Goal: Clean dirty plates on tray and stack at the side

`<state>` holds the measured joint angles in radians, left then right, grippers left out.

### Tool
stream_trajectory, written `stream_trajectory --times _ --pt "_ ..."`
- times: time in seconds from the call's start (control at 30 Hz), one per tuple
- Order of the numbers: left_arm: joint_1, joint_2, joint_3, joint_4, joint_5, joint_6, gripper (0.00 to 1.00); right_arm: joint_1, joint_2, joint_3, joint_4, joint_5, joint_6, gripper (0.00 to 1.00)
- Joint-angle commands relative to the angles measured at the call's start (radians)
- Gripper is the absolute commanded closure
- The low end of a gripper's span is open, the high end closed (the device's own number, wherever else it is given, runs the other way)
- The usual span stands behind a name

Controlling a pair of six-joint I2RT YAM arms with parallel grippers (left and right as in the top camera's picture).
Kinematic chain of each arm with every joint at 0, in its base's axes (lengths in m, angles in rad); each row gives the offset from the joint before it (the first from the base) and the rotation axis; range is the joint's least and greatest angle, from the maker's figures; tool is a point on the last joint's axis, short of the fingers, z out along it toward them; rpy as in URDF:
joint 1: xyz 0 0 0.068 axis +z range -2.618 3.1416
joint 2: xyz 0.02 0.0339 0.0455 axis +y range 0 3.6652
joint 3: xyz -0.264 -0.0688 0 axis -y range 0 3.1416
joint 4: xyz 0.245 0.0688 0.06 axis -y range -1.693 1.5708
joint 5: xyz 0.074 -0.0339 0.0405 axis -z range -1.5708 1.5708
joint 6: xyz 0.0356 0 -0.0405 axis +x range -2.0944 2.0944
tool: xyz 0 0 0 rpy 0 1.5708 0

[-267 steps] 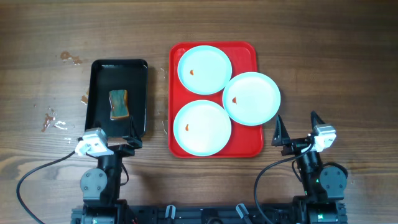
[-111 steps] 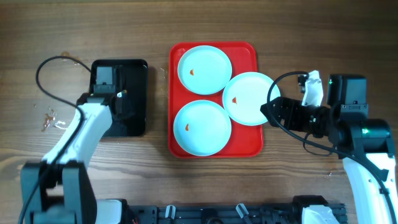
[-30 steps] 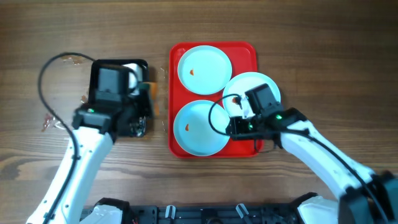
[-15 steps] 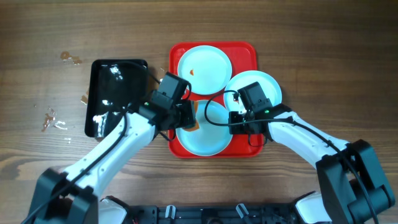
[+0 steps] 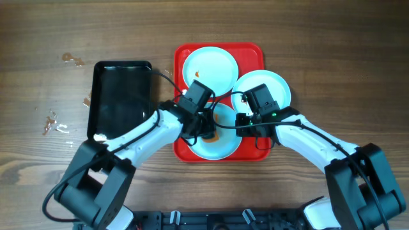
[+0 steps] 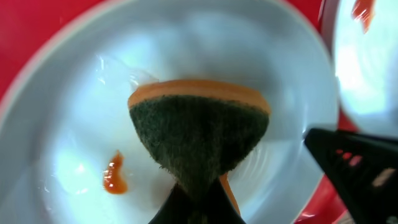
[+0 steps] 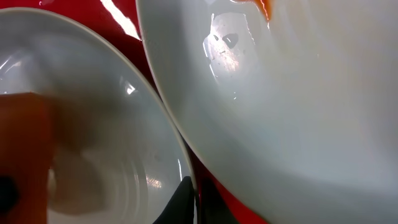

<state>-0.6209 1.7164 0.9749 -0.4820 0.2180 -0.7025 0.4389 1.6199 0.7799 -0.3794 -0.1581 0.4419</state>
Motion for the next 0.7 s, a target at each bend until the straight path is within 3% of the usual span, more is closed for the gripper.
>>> stream_trajectory --times 0.0,0.27,0.37,0.47,0.67 --pt "-0.005 0.052 0.009 0.005 -0.028 -0.008 0.96 0.001 0.011 -0.003 0.002 0.024 0.01 0.94" --pt "0.068 0.083 0.014 0.022 0.037 -0.008 0.96 0.002 0.011 -0.003 -0.003 0.019 0.014 0.96" --pt "0.107 0.088 0.013 -0.005 0.023 0.051 0.96 0.002 0.011 -0.003 -0.01 0.019 0.014 0.96" --pt "0.116 0.124 0.013 -0.047 -0.077 0.147 0.96 0.002 0.011 -0.003 -0.01 0.02 0.014 0.96" --pt "0.116 0.135 0.036 -0.142 -0.338 0.179 0.96 0.001 0.011 -0.003 -0.014 0.02 0.014 0.96"
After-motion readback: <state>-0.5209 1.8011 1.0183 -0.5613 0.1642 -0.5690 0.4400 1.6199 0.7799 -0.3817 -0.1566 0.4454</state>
